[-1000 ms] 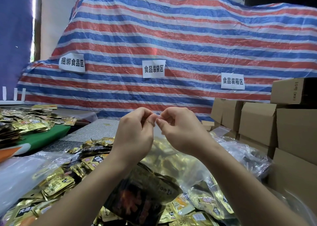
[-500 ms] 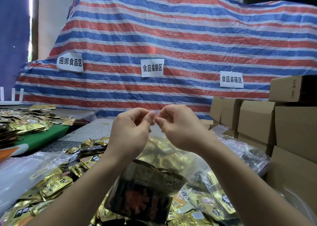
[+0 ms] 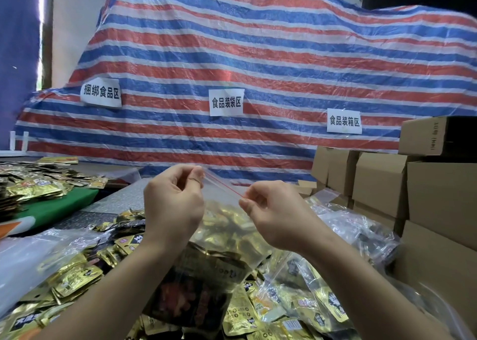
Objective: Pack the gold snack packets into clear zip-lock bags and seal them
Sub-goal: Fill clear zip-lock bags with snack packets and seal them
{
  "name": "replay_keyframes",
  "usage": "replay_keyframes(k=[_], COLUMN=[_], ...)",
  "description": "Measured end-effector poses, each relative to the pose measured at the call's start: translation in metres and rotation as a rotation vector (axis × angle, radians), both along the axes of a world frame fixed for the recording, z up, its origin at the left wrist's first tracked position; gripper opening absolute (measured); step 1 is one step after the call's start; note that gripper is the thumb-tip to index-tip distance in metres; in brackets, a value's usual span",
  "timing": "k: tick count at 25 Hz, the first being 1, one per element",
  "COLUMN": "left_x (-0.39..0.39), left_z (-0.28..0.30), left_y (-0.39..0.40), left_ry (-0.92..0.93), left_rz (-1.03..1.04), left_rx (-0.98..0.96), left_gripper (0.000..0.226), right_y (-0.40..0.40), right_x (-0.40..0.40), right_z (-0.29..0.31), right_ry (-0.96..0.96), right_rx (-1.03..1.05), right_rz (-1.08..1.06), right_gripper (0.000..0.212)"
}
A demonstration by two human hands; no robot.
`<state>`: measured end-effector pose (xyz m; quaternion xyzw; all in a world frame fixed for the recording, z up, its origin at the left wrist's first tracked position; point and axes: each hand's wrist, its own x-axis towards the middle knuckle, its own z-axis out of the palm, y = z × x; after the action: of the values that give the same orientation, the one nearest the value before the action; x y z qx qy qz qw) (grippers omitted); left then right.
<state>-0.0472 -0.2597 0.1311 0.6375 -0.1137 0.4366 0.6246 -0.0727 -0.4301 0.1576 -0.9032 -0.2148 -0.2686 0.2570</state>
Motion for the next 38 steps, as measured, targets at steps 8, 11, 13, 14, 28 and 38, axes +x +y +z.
replay_keyframes(k=[8,11,13,14,28,38], left_x=[0.008,0.01,0.011,0.012,0.01,0.012], left_z=[0.007,0.009,0.009,0.009,0.017,0.011], left_y=[0.012,0.015,0.016,0.016,0.001,-0.037], left_ry=[-0.006,-0.01,-0.007,-0.005,-0.009,0.05], left_rz=[0.059,0.075,0.076,0.075,-0.075,-0.251], left_rx=[0.027,0.028,0.024,0.024,0.199,0.106], left_gripper=[0.025,0.024,0.024,0.024,0.025,0.02], right_y=[-0.023,-0.029,-0.034,-0.035,-0.048,-0.016], right_x=[-0.004,-0.004,-0.005,-0.005,0.001,0.002], right_z=[-0.011,-0.014,-0.017,-0.018,-0.022,-0.011], right_ry=[0.006,0.026,0.046,0.058,0.067,0.306], right_rx=[-0.009,-0.006,0.013,0.022,0.008,-0.115], right_rz=[-0.023,-0.015,-0.002,0.003,0.081,0.142], right_gripper=[0.019,0.024,0.024,0.023,0.016,0.049])
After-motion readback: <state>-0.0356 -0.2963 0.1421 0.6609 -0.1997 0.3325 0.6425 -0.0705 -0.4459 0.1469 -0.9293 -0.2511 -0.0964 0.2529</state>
